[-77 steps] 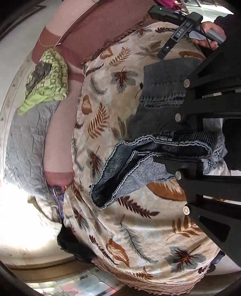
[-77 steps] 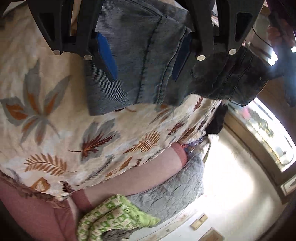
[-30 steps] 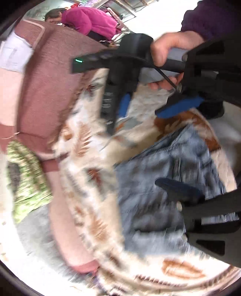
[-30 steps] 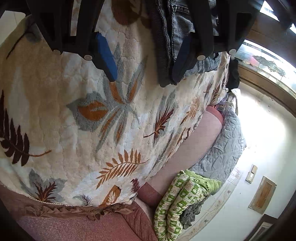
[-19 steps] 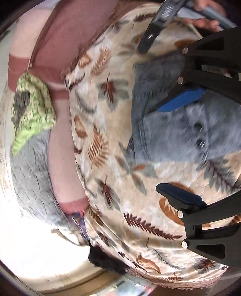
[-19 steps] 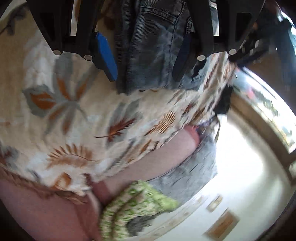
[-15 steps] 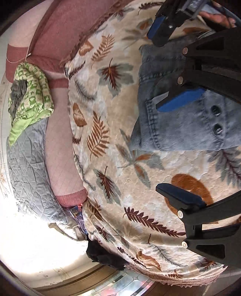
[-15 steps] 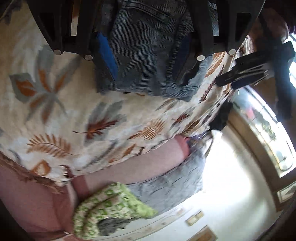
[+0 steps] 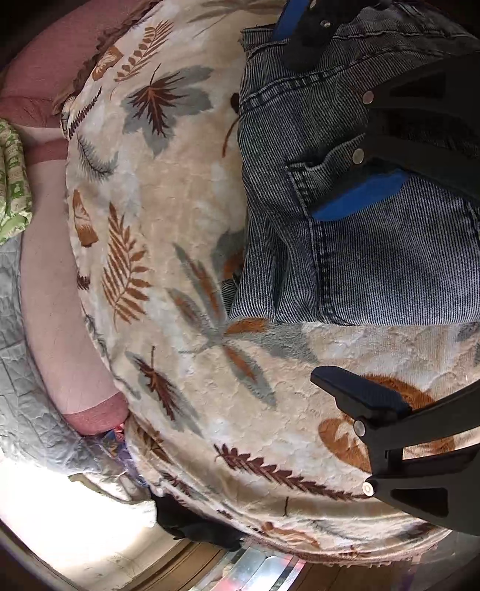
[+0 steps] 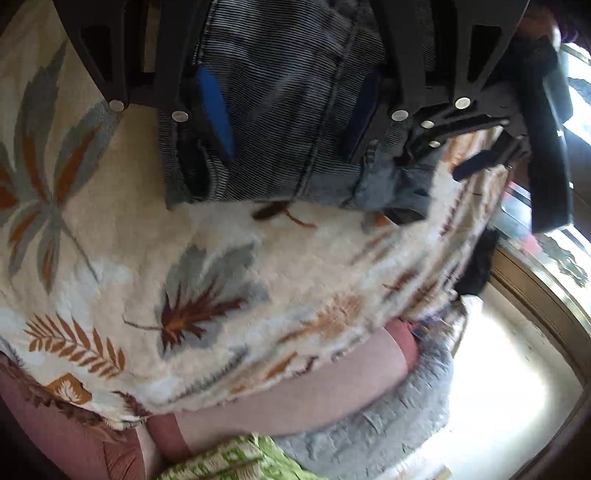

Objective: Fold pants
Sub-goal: 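Release the jeans and press the folded bundle flat with both grippers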

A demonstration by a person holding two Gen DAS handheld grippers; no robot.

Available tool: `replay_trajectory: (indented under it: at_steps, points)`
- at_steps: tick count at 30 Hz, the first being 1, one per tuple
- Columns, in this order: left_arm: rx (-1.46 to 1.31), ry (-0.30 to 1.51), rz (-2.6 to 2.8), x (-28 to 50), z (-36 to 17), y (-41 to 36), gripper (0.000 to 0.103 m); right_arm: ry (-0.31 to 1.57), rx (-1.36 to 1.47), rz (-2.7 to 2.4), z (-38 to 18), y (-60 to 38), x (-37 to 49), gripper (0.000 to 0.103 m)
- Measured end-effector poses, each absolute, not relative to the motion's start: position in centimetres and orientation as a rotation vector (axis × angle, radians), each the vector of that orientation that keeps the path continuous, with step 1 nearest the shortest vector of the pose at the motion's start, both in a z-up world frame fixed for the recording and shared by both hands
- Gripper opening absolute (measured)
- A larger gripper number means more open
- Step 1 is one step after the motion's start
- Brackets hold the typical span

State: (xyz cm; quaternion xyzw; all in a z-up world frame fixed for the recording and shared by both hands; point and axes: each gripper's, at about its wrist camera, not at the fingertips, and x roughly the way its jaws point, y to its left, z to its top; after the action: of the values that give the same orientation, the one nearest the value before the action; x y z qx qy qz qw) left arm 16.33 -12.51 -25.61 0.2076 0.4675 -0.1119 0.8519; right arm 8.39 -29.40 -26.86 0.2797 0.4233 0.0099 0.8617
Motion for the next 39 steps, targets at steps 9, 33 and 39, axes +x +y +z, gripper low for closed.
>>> replay_trajectory:
  at_steps: [9,33,39]
  points:
    - [0.397,0.929,-0.206,13.3,-22.8,-10.8,0.088,0.81,0.582,0.034,-25.7,-29.3,5.9,0.063]
    - [0.344,0.904,-0.244,4.1,-23.4,-6.8,0.088,0.857,0.323,0.043,-25.9,-24.3,0.2,0.063]
    - [0.328,0.909,-0.242,4.2,-23.9,-6.7,0.088,0.86,0.302,0.046,-26.1,-24.1,0.3,0.063]
